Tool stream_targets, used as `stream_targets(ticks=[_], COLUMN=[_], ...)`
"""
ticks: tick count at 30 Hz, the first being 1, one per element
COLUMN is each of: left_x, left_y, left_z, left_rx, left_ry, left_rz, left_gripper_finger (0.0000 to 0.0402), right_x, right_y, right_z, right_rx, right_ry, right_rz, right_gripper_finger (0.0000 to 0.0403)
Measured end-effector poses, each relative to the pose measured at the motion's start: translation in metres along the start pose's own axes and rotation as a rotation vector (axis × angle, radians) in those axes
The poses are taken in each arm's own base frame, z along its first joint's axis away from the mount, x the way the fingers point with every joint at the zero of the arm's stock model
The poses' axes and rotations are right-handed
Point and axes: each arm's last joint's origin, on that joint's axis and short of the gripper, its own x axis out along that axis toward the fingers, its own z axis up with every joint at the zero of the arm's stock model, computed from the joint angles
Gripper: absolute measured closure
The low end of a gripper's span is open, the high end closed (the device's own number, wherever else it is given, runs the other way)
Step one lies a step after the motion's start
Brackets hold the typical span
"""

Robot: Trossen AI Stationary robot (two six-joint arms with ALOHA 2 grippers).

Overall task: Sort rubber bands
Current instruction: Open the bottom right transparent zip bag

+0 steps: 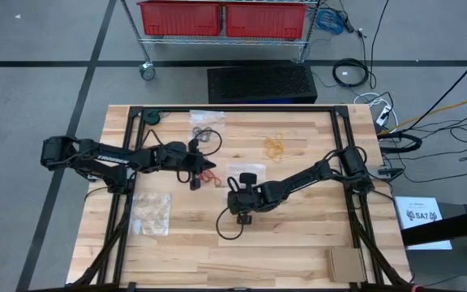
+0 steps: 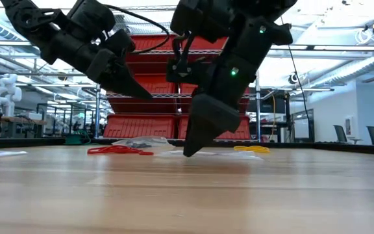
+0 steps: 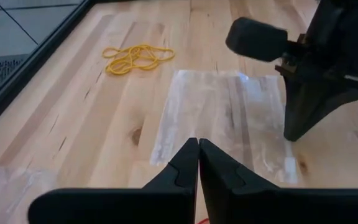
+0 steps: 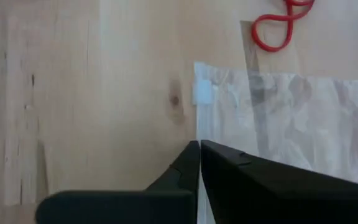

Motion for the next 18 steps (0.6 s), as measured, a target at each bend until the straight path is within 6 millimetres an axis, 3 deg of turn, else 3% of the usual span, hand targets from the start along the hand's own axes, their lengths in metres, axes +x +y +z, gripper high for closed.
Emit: stream_targets(ticks=[4,13,18], left_x=[0.0,0.0,0.0], left_y=[0.0,-0.003,-0.003], left_z=[0.002,0.004,0.005], left_rx=[0.001,0.007,0.002], left_ry=[-0.026,-0.043,-0.053], left_rz=[0.004,-0.036,-0.035], left_gripper_finger=[0.0382,0.0382,0.0382], right_x=[-0.008,-0.06,-0.053], right_y=[-0.003,-0.024,-0.022], right_z=[0.001,0.023,0.023], right_rx=[-0.008,0.06,0.062], right_ry=[0.01,-0.119,-0.121], right_rz=[0.023,0.068,0.064], right_gripper_finger=[0.0402,0.0403,0.0373])
